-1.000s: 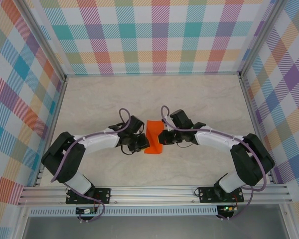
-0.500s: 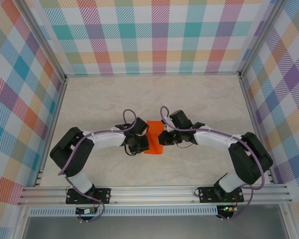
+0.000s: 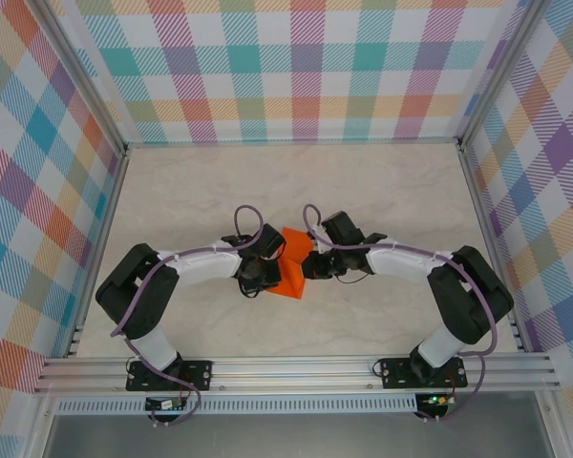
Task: Fold a paper plane with a square sheet of paper (pick it up from the middle)
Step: Fold the triangle a second time at the center of the table.
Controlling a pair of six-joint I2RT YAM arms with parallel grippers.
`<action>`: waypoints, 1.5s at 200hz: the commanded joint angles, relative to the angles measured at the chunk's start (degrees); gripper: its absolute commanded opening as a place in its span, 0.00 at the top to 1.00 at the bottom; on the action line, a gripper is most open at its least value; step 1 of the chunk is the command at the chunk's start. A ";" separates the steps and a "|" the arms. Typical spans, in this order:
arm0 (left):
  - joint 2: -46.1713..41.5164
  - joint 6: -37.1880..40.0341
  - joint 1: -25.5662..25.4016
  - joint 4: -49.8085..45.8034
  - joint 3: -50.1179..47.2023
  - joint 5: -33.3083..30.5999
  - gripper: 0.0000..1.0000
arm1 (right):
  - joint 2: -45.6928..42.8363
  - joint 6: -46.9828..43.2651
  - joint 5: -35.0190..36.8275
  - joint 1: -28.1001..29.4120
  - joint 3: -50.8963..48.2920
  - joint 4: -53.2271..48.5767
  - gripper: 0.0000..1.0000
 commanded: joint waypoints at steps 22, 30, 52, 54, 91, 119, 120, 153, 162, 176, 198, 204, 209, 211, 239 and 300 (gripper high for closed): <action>0.23 3.37 -0.36 -6.01 1.14 -3.10 0.92 | 2.77 -2.71 -1.10 -0.18 3.49 -1.16 0.94; 0.19 3.43 -0.35 -6.02 1.18 -3.14 0.92 | 3.44 -3.12 -0.84 -0.14 4.14 -1.86 0.94; -0.11 3.30 -0.37 -5.68 1.09 -3.14 0.92 | 5.23 -4.16 -0.54 -0.16 5.69 -3.00 0.94; -0.16 3.28 -0.37 -5.67 1.07 -3.10 0.92 | 5.41 -4.26 -0.58 -0.15 5.84 -3.13 0.94; -0.29 3.30 -0.37 -5.43 1.00 -3.04 0.92 | 7.54 -5.37 0.35 -0.15 7.56 -5.22 0.94; -0.21 3.38 -0.37 -5.18 0.93 -2.95 0.92 | 8.62 -5.76 0.15 -0.14 8.35 -6.64 0.93; -0.21 3.37 -0.37 -5.16 0.91 -2.98 0.92 | 8.64 -5.76 0.16 -0.14 8.35 -6.69 0.93; 0.05 3.38 -0.35 -4.83 0.94 -2.67 0.92 | 10.04 -5.77 0.72 -0.14 9.18 -7.28 0.93; 0.06 3.41 -0.37 -4.79 0.97 -2.64 0.92 | 10.47 -5.80 0.81 -0.14 9.56 -7.40 0.93; 0.03 3.50 -0.37 -4.87 1.02 -2.68 0.91 | 10.92 -5.76 0.95 -0.14 10.06 -7.70 0.93; 0.12 3.63 -0.34 -4.96 1.15 -2.76 0.91 | 11.61 -5.92 1.33 -0.14 10.71 -8.16 0.93; 0.17 3.60 -0.36 -5.01 1.15 -2.75 0.91 | 11.96 -5.99 1.25 -0.14 10.96 -8.49 0.93; 0.15 3.67 -0.37 -5.01 1.15 -2.76 0.91 | 12.18 -5.95 1.23 -0.14 11.20 -8.74 0.93; 0.11 3.57 -0.37 -4.97 1.15 -2.76 0.91 | 12.23 -5.94 1.24 -0.16 11.24 -8.83 0.93; 0.05 3.63 -0.32 -4.88 1.01 -2.75 0.91 | 12.49 -5.90 1.45 -0.16 11.25 -9.09 0.92; -0.12 3.36 -0.37 -4.70 0.55 -2.85 0.91 | 13.10 -5.60 2.44 -0.14 11.51 -9.47 0.92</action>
